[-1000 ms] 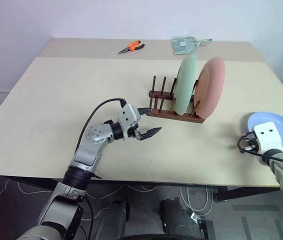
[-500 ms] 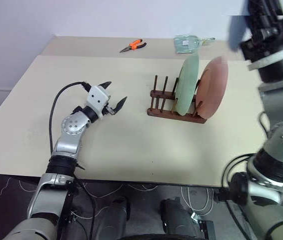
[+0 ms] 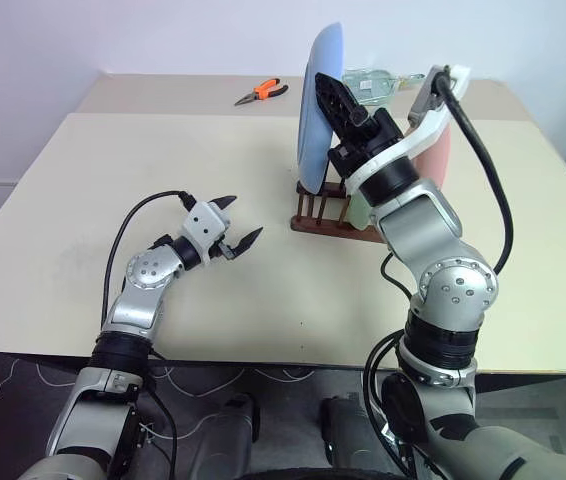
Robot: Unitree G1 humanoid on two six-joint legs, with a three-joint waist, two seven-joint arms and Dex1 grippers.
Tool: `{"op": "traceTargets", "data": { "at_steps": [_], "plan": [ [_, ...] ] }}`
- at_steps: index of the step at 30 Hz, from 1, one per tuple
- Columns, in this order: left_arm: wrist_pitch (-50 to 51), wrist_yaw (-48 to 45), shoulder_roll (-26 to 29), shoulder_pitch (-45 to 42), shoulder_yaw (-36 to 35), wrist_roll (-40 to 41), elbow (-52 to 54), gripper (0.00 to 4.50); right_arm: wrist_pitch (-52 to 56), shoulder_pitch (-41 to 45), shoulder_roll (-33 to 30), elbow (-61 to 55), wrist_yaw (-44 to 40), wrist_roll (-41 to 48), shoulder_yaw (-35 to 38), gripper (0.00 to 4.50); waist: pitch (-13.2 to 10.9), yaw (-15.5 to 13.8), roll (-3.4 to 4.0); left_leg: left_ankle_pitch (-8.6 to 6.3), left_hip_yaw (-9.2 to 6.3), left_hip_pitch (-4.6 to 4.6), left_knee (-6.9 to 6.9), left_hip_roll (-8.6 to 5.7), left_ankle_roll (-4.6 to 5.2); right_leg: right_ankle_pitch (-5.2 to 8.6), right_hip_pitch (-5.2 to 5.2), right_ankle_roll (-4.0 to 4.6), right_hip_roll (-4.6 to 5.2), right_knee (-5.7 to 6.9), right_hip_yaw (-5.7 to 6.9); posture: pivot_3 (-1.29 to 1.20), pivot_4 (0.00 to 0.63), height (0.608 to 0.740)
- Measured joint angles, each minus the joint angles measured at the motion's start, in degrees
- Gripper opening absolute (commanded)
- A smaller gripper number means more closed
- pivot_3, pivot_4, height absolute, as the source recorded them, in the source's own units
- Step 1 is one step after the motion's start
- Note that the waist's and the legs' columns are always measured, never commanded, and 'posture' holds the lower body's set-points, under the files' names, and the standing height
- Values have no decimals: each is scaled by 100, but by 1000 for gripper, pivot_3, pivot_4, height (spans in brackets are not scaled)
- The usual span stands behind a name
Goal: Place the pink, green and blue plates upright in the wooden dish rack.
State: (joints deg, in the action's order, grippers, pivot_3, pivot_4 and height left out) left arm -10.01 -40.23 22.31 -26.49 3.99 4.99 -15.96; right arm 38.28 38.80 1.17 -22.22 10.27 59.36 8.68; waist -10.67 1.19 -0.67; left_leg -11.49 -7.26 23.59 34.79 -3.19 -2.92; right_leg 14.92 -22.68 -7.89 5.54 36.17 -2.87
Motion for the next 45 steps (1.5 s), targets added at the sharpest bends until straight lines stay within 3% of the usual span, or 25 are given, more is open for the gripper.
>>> {"op": "traceTargets", "data": {
  "at_steps": [10,14,18,27,29,32,35,40,45],
  "plan": [
    [463,-402,9,224,203,142,380,4072,8,98,15,959,328,50,347,65,-1,20,2,0,2,-1,-1,4,0,-1,-3,2,-5,1,0,0,150,740],
    [465,-425,-5,222,210,136,381,4072,26,340,-66,1436,365,-106,357,1360,-1,15,2,0,3,0,-3,3,0,-1,-4,2,-4,0,0,0,150,740],
    [470,-430,-5,222,211,133,383,4072,66,532,-433,1542,122,-596,103,3343,-1,12,3,0,6,0,-3,3,0,-1,-4,2,-4,-1,0,0,150,740],
    [617,-337,-9,341,252,117,651,4072,-152,779,-1920,914,-1215,-2097,-663,3343,-2,-5,1,0,7,1,-4,3,0,0,-3,2,-2,-7,0,0,150,740],
    [624,-260,-13,376,254,68,662,4072,-303,782,-2367,708,-1525,-2218,-435,3343,-3,-29,0,0,7,3,-2,3,0,0,-1,2,-1,-9,1,0,150,740],
    [537,-57,137,384,97,22,477,4072,-513,248,-3630,711,-1992,-2473,467,3343,0,-144,-14,-2,-3,8,3,-2,2,2,18,1,2,-34,15,0,150,740],
    [436,164,474,414,-274,-59,-23,4072,-827,-1141,-4473,1034,-2569,-2970,1220,3343,4,-143,-15,-6,5,6,-7,1,10,1,21,0,3,-54,13,0,150,740],
    [212,191,611,465,-357,-81,-271,4072,-1352,-2773,-4460,1496,-3524,-3375,1079,3343,-2,12,0,-6,36,-7,-5,8,11,1,12,-1,4,-27,-10,0,150,740],
    [194,192,749,678,-392,-82,-309,4072,-1744,-3208,-4275,1761,-4102,-3559,930,3343,-4,61,2,-6,41,-13,7,10,11,1,16,1,4,-16,-16,0,150,740]
  ]
}}
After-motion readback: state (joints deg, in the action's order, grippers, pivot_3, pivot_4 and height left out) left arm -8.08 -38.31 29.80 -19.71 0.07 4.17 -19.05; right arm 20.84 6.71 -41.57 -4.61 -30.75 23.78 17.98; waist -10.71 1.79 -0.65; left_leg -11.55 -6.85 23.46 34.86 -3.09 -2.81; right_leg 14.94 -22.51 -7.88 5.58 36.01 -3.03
